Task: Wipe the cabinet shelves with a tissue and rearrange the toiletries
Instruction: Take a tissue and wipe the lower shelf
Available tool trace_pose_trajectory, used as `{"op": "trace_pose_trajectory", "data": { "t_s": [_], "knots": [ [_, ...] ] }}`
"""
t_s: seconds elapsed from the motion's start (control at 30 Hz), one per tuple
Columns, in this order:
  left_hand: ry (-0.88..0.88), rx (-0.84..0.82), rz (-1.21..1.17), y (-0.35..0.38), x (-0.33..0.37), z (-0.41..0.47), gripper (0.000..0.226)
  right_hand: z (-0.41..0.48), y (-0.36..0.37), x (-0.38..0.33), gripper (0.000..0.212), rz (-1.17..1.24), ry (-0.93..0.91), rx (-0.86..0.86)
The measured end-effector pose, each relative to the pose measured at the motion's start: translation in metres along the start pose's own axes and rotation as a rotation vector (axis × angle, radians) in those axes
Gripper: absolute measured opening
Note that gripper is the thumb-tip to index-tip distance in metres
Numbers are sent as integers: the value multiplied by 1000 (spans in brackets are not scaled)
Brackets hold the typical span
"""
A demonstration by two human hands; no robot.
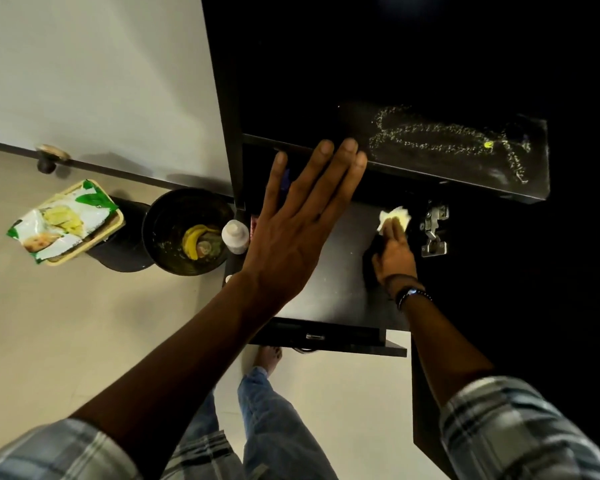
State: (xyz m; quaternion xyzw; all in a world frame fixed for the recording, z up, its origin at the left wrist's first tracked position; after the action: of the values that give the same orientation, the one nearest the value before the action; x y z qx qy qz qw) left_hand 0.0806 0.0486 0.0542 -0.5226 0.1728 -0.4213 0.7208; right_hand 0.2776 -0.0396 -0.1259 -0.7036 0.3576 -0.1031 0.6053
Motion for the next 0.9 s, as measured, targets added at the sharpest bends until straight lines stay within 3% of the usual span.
{"op": "trace_pose_trajectory", "data": {
  "t_s": [0.13, 0.2, 0.3, 0.4, 0.53, 0.67, 0.8, 0.9],
  "knots": [
    [-6, -18, 4, 0, 0, -1, 92, 50, -1, -16, 57, 22, 56, 49],
    [-6, -24, -9, -1, 1, 0, 89, 54, 8, -42, 58, 12, -13, 41],
    [-11, -13, -3, 1, 2, 1, 91, 19, 33, -88, 55, 37, -231, -35],
    [-17, 10, 4, 2, 3, 1, 96, -44, 47, -94, 55, 55, -286, -58],
    [-22, -2, -5, 5, 2, 0, 100, -94, 43, -26, 65, 35, -120, -29],
    [-33, -10, -17, 4, 4, -2, 100, -63, 21, 24, 58, -14, 24, -27],
    [-31, -5, -17, 4, 5, -2, 97, -10, 19, 4, 59, 8, 90, -4],
    [-34, 9, -11, 1, 4, -1, 95, -28, 37, -33, 65, -10, -50, -29]
  ]
}}
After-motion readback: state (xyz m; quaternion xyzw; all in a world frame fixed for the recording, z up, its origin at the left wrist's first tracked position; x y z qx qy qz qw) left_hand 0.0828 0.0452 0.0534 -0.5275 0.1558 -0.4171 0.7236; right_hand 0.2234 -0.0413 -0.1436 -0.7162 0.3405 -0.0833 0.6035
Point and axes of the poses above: each hand's wrist, its own z-axis towards the middle knuckle, its own y-axis out of the palm, x = y × z, the point moved 7 cm from there along z, towards the middle knuckle, and after that the axes turned 6 degrees about x, right-handed, at the moved point
